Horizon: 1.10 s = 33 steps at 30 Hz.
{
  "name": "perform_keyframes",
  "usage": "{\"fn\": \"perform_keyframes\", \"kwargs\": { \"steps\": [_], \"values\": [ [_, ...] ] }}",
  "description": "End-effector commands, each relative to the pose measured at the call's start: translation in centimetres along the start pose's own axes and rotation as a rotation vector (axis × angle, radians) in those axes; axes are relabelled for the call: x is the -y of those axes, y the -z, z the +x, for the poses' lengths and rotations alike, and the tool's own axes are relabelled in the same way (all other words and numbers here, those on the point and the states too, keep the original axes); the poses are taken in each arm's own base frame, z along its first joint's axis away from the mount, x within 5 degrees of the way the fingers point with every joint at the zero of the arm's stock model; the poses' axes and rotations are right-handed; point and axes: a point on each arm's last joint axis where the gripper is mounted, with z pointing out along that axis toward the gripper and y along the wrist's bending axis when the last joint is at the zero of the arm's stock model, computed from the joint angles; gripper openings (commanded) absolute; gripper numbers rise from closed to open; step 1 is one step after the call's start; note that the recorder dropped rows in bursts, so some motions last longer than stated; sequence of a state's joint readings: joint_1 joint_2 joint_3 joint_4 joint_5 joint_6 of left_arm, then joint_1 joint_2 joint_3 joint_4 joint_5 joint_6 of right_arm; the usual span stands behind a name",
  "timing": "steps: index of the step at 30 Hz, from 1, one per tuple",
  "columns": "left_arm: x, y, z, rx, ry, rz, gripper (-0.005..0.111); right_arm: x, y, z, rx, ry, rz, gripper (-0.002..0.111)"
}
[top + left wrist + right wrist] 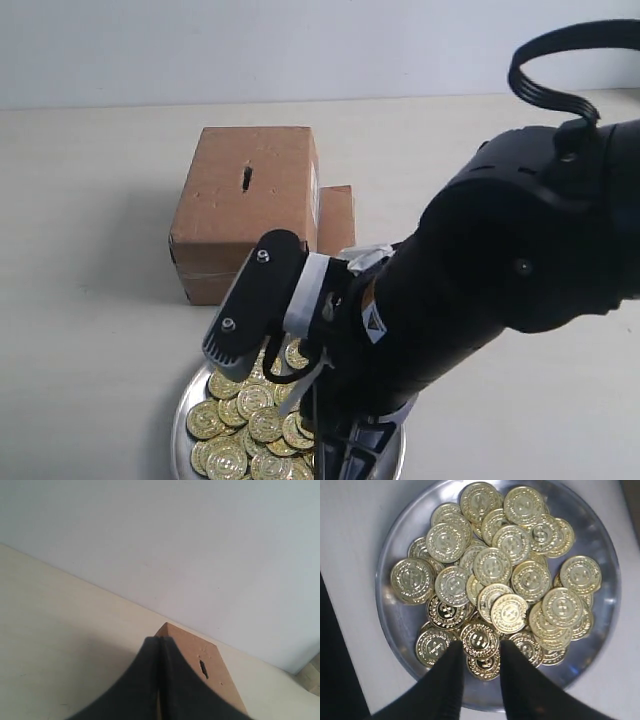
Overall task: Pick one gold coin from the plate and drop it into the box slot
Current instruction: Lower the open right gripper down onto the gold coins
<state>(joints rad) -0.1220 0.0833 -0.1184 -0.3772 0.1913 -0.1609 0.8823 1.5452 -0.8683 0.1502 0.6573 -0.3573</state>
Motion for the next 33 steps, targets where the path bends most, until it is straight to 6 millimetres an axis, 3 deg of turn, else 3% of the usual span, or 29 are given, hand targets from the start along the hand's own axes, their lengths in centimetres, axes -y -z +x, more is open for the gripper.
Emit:
{"fn": "perform_keyframes", "kwargs": {
  "steps": [1, 5, 14, 20, 33],
  "values": [
    [0.2, 0.0, -0.2, 0.001, -0.011, 0.007, 0.0, 0.1, -0.3, -1.4, 0.043, -0.036, -0.013, 0.04],
    [0.2, 0.0, -0.2, 0.001, -0.011, 0.007, 0.0, 0.8, -0.8, -2.9, 0.048, -0.082, 0.022, 0.042],
    [0.2, 0.0, -0.2, 0.001, -0.011, 0.007, 0.0, 2.9, -3.8, -5.0, -0.144, -0.28, 0.141, 0.042],
    [0.2, 0.0, -0.2, 0.001, -0.011, 0.007, 0.0, 3.7, -4.4, -6.2, -0.189, -0.324, 0.19, 0.042],
    [0.2, 0.0, -0.2, 0.001, -0.011, 0.007, 0.0, 4.9, -6.5, -6.1, -0.229, -0.643, 0.227, 0.042]
  ]
}}
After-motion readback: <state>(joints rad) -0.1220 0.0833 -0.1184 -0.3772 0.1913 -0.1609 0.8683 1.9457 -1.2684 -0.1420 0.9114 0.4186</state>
